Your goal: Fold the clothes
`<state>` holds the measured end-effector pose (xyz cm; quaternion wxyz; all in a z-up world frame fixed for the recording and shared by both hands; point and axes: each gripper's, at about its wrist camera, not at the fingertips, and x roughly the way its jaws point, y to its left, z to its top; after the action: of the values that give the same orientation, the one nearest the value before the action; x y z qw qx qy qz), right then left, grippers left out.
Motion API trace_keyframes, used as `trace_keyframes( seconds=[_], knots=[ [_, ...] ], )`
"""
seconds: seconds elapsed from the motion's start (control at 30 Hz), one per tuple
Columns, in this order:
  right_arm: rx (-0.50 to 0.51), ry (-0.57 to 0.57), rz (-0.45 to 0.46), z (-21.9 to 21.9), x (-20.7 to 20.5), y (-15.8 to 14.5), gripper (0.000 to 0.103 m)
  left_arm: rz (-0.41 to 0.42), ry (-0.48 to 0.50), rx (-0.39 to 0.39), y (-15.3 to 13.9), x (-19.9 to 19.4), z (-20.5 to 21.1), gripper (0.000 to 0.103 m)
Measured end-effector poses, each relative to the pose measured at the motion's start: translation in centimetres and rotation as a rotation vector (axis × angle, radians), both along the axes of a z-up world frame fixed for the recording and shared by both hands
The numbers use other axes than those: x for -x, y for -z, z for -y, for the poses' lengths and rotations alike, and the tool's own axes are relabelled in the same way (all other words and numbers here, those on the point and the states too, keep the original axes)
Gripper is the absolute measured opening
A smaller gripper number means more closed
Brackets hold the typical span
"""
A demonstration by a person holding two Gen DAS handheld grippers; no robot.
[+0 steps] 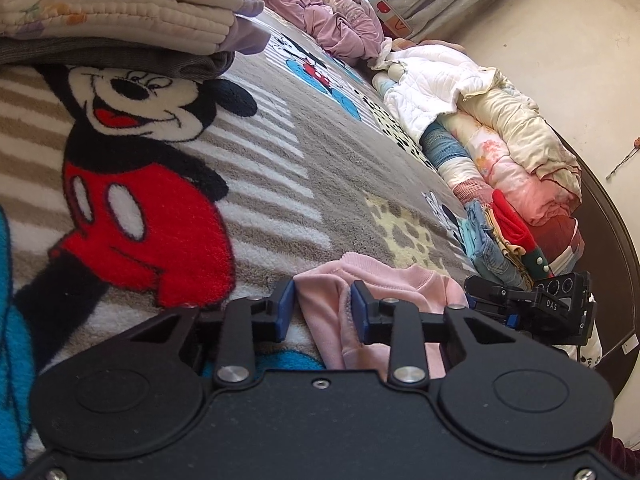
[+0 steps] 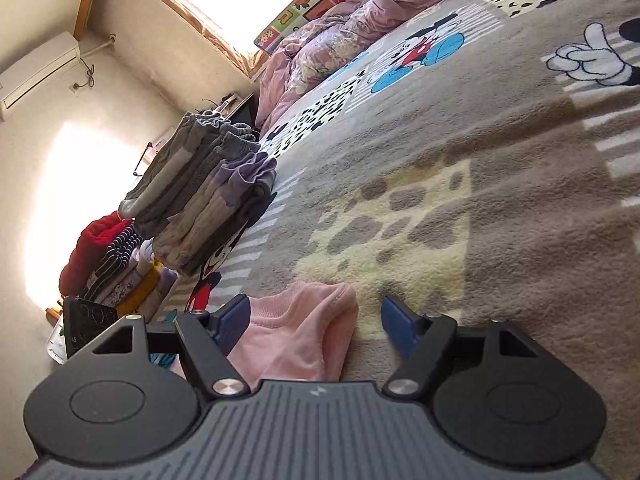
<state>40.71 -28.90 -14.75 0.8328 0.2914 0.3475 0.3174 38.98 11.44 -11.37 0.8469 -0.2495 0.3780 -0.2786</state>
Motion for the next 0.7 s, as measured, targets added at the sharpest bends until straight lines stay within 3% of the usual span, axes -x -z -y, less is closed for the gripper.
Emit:
trace_keyframes(
  seconds=[0.17,0.33,0.4,0.5,0.57,0.7],
  knots=[
    [-0.025,-0.003,-0.013,0.4,-0.4,0.4,0.062,-0.045,-0.017,0.085,0.4,-0.5,-1.1,0.036],
    [-0.021,-0.015,-0.008,0.1,-0.7,0.5,0.061,-0.044,-0.028,0.044,0.4,-0.7,-0.3,0.034],
    [0.004,-0.024,0.0,-0.3,-0.7,0.3,0.06,-0.044,-0.032,0.038,0.5,-0.7,-0.2,0.028],
    [0.031,-0.016,-0.002,-0.6,-0.7,0.3,0.048,-0.027,-0.03,0.004,0.3,-0.5,0.3,0.024],
    [0.038,-0.02,-0.011,-0.8,-0.7,0.5,0.031,-0.022,-0.029,-0.001,0.3,-0.4,0.3,0.022],
    [0.074,-0.033,0.011,-1.3,-0.4,0.2,0.022,0.011,-0.018,-0.03,-0.1,-0.1,0.7,0.018]
  ],
)
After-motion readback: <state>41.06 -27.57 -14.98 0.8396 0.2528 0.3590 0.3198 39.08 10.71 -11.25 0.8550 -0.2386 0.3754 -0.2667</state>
